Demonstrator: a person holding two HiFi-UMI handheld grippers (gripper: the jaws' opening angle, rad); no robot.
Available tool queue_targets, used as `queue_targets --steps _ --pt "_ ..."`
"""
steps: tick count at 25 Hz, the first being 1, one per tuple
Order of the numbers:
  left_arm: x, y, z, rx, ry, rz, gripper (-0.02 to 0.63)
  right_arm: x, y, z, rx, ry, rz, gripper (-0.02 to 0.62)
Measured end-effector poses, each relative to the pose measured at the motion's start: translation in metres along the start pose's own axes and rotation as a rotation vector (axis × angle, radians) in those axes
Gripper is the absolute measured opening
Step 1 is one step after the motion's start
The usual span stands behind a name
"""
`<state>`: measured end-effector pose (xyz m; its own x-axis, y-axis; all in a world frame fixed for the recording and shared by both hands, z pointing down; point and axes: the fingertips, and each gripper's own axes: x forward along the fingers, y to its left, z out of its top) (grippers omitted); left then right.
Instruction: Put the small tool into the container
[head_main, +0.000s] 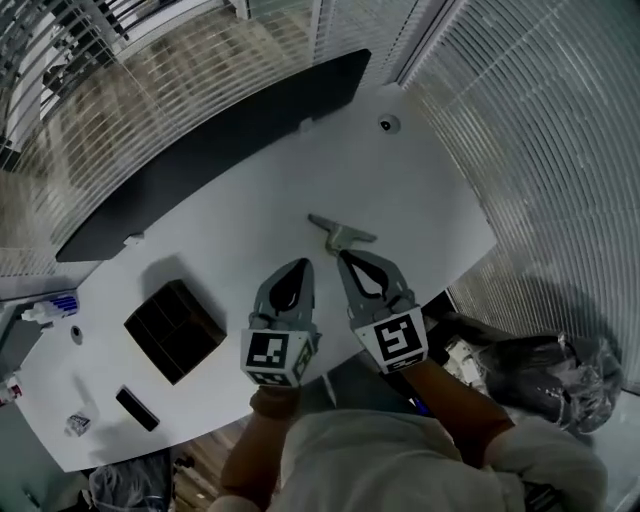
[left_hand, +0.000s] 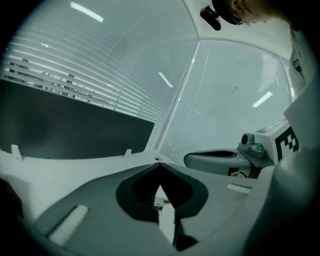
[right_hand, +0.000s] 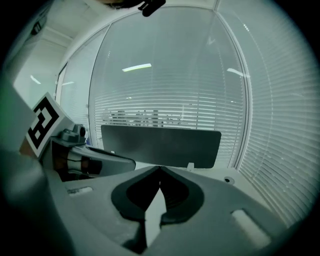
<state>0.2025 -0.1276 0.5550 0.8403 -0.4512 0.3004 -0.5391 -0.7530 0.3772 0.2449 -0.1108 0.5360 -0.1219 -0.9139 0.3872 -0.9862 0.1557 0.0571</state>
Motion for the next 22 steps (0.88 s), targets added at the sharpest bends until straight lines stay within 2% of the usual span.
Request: queue_targets --steps 8,14,16,22 --pt "0.029 0.014 -0.038 -0.018 0.074 0.023 0.003 0.017 -0.007 -0.044 -0.011 0.075 0.030 0.002" --pt "0.048 0.019 -0.061 -0.029 0.119 0.021 0.003 0.027 -0.008 -0.072 -0.081 0.133 0.055 0.005" --pt "0.054 0.018 -0.071 -0.037 0.146 0.010 0.003 0.031 -0.006 -0.083 -0.090 0.150 0.071 0.039" --pt "0.070 0.020 -0.100 -0.045 0.217 0.004 0.003 0.043 -0.010 -0.116 -0.156 0.222 0.066 0.053"
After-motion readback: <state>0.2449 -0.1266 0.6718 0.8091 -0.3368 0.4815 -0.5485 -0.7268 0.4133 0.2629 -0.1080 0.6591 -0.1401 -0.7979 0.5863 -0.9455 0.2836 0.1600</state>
